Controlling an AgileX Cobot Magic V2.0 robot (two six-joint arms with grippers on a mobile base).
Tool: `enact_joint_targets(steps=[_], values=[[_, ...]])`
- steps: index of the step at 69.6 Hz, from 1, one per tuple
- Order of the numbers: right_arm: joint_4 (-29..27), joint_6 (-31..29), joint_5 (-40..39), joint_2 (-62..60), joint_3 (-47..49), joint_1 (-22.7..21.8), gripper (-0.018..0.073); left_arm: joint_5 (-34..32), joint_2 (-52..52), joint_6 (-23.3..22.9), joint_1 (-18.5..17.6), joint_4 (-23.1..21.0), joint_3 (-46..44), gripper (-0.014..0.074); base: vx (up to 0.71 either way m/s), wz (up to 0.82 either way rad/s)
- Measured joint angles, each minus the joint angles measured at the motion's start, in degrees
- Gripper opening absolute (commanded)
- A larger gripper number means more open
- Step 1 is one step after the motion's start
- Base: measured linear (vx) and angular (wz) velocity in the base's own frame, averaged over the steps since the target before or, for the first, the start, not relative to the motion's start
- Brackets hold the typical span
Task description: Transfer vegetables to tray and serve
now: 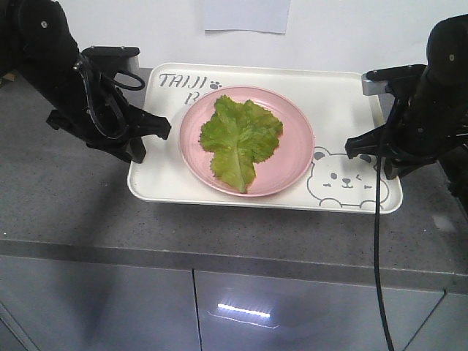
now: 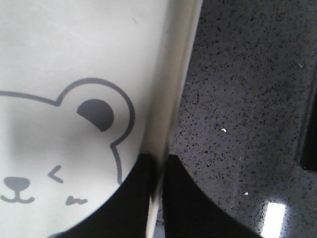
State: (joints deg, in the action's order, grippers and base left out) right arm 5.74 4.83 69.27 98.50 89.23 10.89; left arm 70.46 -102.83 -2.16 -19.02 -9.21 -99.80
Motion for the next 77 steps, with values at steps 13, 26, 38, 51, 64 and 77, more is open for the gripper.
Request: enact_joint_targets(steps=[13, 26, 38, 51, 64, 77], values=[[0.0, 0.0, 0.0, 0.0, 0.0, 0.0, -0.0009, 0.0, 0.0, 0.0, 0.0, 0.0, 0.0, -0.0006, 0.08, 0.02], [0.0, 0.0, 0.0, 0.0, 0.0, 0.0, -0.0009, 0.0, 0.0, 0.0, 0.0, 0.0, 0.0, -0.0006, 0.08, 0.01], [0.0, 0.0, 0.0, 0.0, 0.0, 0.0, -0.0009, 0.0, 0.0, 0.0, 0.0, 0.0, 0.0, -0.0006, 0.08, 0.0], [0.0, 0.0, 0.0, 0.0, 0.0, 0.0, -0.0009, 0.0, 0.0, 0.0, 0.0, 0.0, 0.0, -0.0006, 0.07, -0.02], [0.0, 0.0, 0.0, 0.0, 0.0, 0.0, -0.0009, 0.0, 0.0, 0.0, 0.0, 0.0, 0.0, -0.0006, 0.06, -0.02], [0.0, 0.0, 0.0, 0.0, 0.0, 0.0, -0.0009, 0.0, 0.0, 0.0, 0.0, 0.0, 0.0, -0.0006, 0.05, -0.01]])
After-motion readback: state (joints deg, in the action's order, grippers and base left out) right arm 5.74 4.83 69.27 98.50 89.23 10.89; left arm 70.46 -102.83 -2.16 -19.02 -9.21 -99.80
